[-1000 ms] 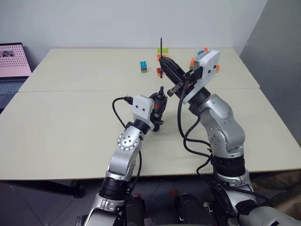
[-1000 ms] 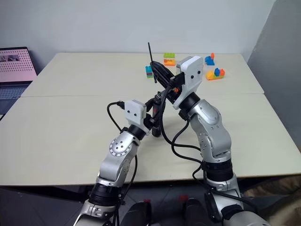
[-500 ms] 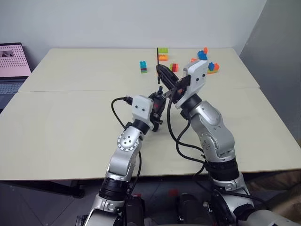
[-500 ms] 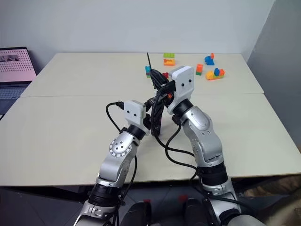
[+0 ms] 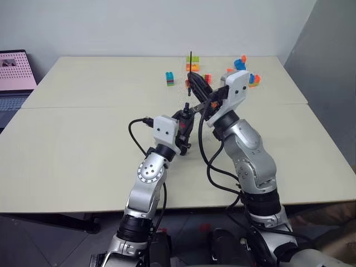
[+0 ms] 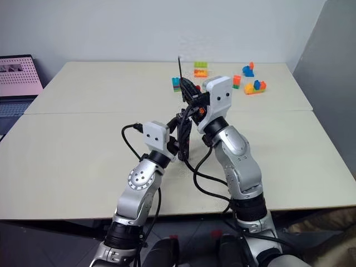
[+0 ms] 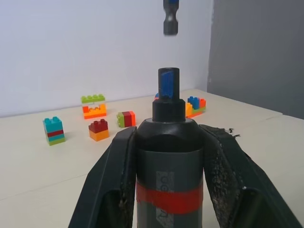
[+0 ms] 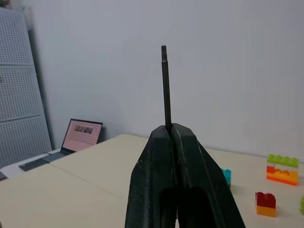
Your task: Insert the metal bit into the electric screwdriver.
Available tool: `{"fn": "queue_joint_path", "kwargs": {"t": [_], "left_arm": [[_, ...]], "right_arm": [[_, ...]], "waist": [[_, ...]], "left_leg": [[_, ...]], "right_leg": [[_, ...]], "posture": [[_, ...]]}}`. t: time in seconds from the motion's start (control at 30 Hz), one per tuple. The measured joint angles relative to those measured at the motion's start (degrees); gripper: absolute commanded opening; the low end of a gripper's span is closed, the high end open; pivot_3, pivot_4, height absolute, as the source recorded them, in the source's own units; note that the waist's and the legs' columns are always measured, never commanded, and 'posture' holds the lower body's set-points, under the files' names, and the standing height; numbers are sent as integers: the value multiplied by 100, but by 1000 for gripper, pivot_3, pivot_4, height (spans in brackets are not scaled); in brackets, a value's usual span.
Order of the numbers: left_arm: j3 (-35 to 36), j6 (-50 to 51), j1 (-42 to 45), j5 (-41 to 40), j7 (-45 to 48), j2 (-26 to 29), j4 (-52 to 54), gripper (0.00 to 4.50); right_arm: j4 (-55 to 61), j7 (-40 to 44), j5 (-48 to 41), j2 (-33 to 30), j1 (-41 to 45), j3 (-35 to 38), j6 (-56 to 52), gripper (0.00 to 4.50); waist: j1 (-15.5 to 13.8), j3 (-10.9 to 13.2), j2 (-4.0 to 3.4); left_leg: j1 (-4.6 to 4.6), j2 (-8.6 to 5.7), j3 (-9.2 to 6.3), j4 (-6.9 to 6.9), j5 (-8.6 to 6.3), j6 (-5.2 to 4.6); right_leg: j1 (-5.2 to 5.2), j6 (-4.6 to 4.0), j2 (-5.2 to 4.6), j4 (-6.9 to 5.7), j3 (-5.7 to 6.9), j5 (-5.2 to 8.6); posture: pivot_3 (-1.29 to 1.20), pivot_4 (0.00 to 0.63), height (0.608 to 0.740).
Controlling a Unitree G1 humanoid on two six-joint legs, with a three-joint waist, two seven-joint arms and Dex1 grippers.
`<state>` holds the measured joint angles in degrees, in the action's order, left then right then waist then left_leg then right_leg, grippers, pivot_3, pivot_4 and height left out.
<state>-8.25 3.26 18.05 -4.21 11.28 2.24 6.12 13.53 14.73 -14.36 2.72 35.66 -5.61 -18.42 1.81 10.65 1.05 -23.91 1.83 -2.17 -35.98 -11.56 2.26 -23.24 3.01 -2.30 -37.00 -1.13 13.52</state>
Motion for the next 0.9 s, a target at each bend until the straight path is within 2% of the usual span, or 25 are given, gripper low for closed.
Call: {"fn": "queue_joint_path", "kwargs": {"t": [0.13, 0.43, 0.9], "left_arm": [[34, -45, 238, -18, 13, -94, -257, 1635], [19, -870, 478, 78, 92, -168, -1007, 1635], [15, -837, -190, 87, 162, -57, -328, 1635]], "right_arm": [[-1, -2, -46, -47, 144, 105, -12, 0], [-5, 1, -105, -136, 162, 156, -106, 0], [23, -1, -206, -184, 147, 37, -397, 0]], "waist": [[-14, 1, 0], [-16, 1, 0], [-12, 0, 0]], "left_leg": [[-6, 0, -3, 0, 0, 0], [-16, 0, -4, 10, 0, 0], [-4, 1, -5, 9, 0, 0]], "right_leg": [[-2, -1, 0, 3, 5, 1], [-8, 14, 0, 8, 10, -5], [-3, -18, -1, 3, 9, 12]], "posture": [[0, 150, 740], [0, 150, 740], [0, 150, 740]]}}
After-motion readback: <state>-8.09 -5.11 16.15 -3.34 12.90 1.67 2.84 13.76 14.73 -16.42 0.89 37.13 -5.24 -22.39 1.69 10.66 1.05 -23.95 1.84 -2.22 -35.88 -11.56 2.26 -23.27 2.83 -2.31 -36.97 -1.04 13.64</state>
